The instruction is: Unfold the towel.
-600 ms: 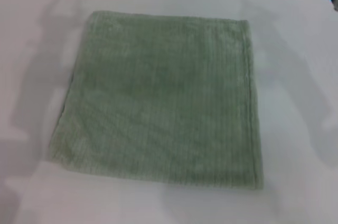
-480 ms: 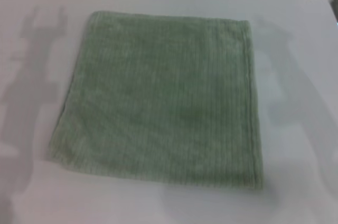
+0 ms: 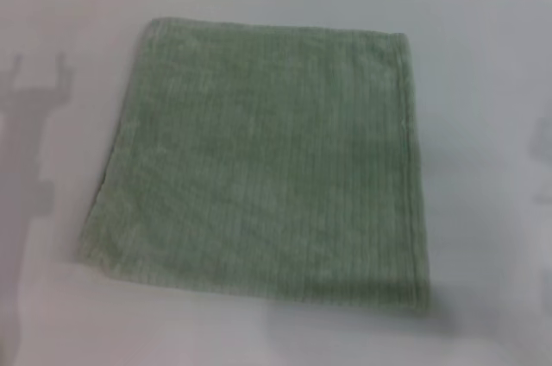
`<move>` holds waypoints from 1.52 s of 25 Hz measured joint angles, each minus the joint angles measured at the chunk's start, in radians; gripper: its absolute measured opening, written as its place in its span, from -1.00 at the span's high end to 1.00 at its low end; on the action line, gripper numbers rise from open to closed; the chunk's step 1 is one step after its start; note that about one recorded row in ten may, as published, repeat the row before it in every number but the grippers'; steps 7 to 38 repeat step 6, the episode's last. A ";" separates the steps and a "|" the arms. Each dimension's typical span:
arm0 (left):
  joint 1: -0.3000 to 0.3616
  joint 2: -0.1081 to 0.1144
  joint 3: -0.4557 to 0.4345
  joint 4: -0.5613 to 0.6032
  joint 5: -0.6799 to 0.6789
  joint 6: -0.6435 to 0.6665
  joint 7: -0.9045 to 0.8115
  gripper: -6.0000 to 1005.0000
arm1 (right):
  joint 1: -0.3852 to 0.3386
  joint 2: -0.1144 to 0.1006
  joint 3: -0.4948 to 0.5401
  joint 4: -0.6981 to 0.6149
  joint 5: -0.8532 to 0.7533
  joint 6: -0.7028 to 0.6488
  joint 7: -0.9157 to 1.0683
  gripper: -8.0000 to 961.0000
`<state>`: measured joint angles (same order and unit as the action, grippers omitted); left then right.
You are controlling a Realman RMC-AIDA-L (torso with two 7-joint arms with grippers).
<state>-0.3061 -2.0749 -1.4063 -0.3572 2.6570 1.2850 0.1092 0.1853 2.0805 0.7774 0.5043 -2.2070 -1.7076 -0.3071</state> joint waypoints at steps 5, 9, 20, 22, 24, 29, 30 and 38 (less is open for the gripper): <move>0.000 0.002 0.000 0.020 -0.031 -0.001 0.000 -0.33 | -0.010 0.003 -0.008 -0.006 0.074 0.005 0.028 0.64; 0.000 0.002 0.000 0.020 -0.031 -0.001 0.000 -0.33 | -0.009 0.004 -0.009 -0.009 0.080 0.011 0.028 0.58; 0.000 0.002 0.000 0.020 -0.031 -0.001 0.000 -0.33 | -0.009 0.004 -0.009 -0.009 0.080 0.011 0.028 0.58; 0.000 0.002 0.000 0.020 -0.031 -0.001 0.000 -0.33 | -0.009 0.004 -0.009 -0.009 0.080 0.011 0.028 0.58; 0.000 0.002 0.000 0.020 -0.031 -0.001 0.000 -0.33 | -0.009 0.004 -0.009 -0.009 0.080 0.011 0.028 0.58; 0.000 0.002 0.000 0.020 -0.031 -0.001 0.000 -0.33 | -0.009 0.004 -0.009 -0.009 0.080 0.011 0.028 0.58; 0.000 0.002 0.000 0.020 -0.031 -0.001 0.000 -0.33 | -0.009 0.004 -0.009 -0.009 0.080 0.011 0.028 0.58; 0.000 0.002 0.000 0.020 -0.031 -0.001 0.000 -0.33 | -0.009 0.004 -0.009 -0.009 0.080 0.011 0.028 0.58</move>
